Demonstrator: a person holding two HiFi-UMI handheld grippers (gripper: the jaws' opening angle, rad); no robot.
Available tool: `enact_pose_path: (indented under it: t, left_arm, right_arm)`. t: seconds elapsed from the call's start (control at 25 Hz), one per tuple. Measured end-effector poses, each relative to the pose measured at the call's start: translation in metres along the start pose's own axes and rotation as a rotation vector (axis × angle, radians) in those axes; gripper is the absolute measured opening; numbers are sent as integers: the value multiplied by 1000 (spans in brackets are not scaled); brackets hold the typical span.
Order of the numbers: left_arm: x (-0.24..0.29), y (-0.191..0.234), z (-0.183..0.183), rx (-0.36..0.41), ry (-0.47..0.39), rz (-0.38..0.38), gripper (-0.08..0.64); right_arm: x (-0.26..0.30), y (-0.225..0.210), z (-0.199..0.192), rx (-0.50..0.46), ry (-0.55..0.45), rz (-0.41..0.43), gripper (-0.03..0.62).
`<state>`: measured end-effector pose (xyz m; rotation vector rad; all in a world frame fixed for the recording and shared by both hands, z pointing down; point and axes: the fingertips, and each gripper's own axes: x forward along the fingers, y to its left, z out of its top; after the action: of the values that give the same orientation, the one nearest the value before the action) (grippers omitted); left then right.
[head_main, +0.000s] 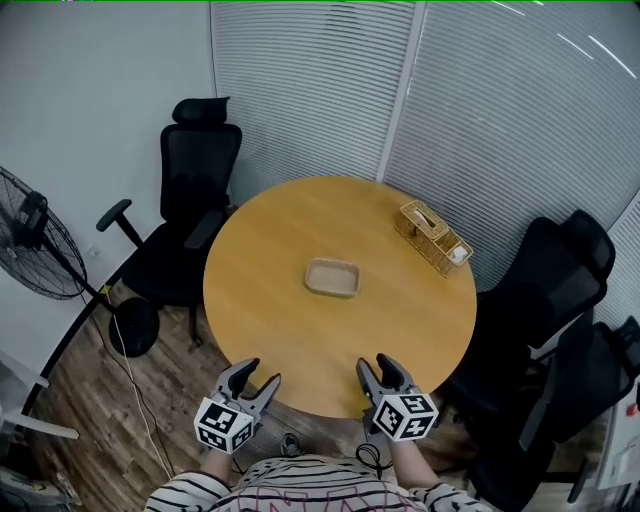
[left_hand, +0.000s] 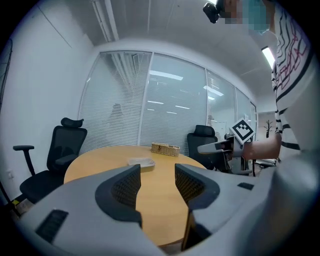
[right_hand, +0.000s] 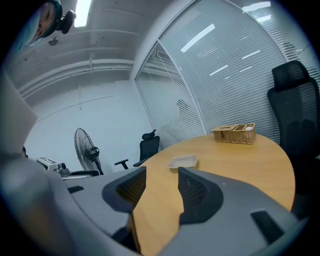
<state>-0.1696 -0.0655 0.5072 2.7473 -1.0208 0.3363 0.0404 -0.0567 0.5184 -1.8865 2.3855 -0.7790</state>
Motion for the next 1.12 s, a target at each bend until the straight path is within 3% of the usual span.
enact_pose_path:
  t: [0.44,0.68,1.12]
  left_arm:
    - [68,50,11,-8,-2,-118,192]
    - [121,66,30,2,-17,-96,192]
    - [222,105,36,-23,44,-35,192]
  right_arm:
    - [42,-23,23,10,-20,-123,206]
    - [72,-68,46,6,-16,-124,204]
    - [166,-128,77,-5,37,-44,201]
